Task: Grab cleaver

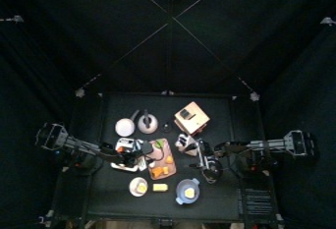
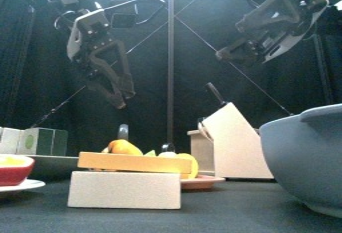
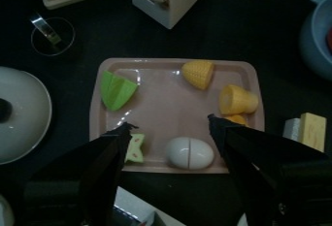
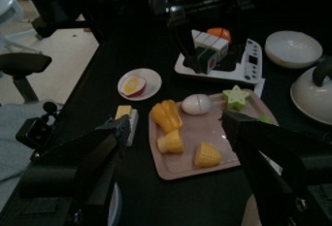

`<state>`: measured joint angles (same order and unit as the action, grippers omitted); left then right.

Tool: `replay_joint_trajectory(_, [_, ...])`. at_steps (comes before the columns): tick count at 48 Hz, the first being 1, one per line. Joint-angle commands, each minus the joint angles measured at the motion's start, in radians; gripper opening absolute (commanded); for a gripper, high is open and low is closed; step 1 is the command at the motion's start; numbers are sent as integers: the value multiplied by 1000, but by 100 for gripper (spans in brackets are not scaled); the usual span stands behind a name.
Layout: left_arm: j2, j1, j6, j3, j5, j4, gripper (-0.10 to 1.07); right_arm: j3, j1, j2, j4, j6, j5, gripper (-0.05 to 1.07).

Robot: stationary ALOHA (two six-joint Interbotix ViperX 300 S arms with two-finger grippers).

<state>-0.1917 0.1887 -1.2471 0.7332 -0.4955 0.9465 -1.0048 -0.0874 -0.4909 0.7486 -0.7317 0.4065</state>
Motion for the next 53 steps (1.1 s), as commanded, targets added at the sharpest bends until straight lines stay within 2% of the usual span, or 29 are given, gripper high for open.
replay_joint_trajectory(1, [-21, -5, 0, -20, 5, 35, 97, 14, -21, -48, -23, -3, 3, 104])
replay_joint_trajectory(13, [-40, -34, 0, -51, 14, 137, 97, -74, -117, -170, -100, -2, 5, 103])
replay_joint_trajectory(23, [-34, -126, 5, -107, 101, 215, 97, -147, -176, -227, -130, -3, 5, 103])
replay_joint_trajectory(32, [3, -222, 18, -160, 195, 207, 97, -175, -216, -222, -173, -5, 0, 103])
replay_joint_trajectory(41, [35, -281, 23, -199, 314, 190, 97, -196, -245, -225, -218, -12, -55, 103])
replay_joint_trajectory(49, [44, -307, 28, -235, 291, 149, 97, -196, -252, -232, -270, -11, -120, 103])
replay_joint_trajectory(53, [51, -307, 37, -249, 239, 146, 97, -196, -252, -230, -279, -11, -144, 103])
